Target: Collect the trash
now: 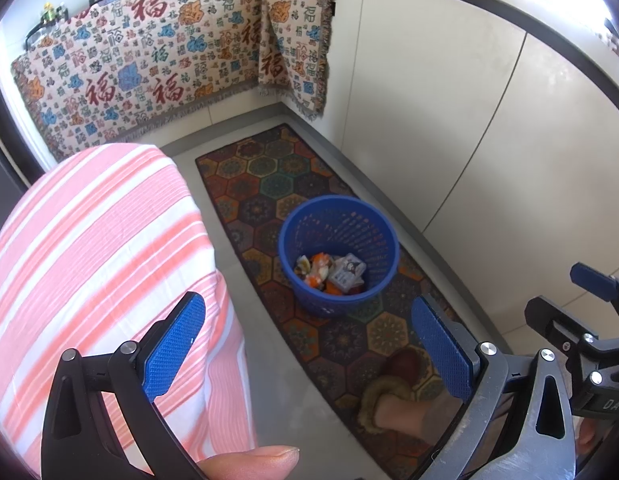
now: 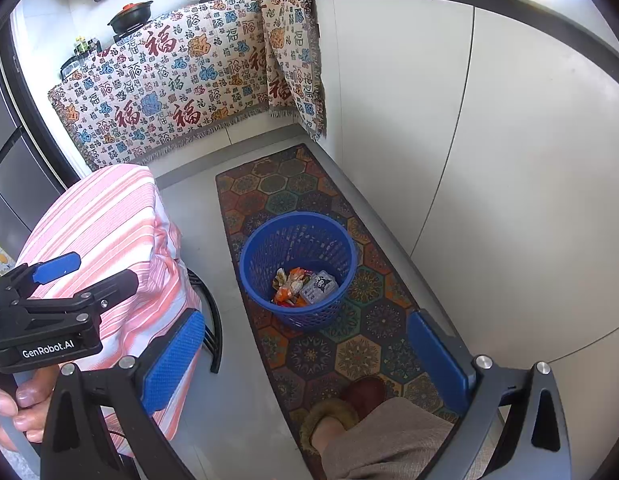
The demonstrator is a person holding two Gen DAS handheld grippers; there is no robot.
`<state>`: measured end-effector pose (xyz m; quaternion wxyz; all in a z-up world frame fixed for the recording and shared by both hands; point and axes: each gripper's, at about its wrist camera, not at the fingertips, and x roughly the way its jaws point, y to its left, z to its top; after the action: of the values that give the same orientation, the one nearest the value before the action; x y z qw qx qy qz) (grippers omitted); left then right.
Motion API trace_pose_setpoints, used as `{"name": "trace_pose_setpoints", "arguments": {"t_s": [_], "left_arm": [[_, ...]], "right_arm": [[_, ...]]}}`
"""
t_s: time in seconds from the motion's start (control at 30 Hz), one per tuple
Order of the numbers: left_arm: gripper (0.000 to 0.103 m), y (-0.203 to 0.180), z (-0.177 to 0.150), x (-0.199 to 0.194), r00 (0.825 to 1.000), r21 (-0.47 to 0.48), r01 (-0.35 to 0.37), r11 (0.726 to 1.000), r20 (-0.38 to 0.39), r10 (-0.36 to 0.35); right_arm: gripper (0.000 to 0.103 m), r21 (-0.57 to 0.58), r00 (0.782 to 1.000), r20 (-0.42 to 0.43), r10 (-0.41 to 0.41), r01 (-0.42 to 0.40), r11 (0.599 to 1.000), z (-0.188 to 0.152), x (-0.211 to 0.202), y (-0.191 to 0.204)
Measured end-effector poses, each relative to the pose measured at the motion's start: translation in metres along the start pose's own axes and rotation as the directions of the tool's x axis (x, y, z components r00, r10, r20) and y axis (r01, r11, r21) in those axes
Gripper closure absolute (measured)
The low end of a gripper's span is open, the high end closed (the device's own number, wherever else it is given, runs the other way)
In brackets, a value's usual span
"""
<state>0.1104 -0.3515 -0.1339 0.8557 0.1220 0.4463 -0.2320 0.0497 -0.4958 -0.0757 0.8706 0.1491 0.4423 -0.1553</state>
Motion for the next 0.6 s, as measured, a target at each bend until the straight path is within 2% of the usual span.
{"name": "trace_pose_setpoints", "arguments": {"t_s": [0.6], "left_arm": [[0.001, -0.0031, -0.0018, 0.0014, 1.0, 0.007, 0.005, 1.0, -0.002, -0.005]], "right_arm": [[0.0, 0.001, 1.0, 0.0, 0.002, -0.002, 1.0, 0.0011, 0.0009, -0.0007]]}}
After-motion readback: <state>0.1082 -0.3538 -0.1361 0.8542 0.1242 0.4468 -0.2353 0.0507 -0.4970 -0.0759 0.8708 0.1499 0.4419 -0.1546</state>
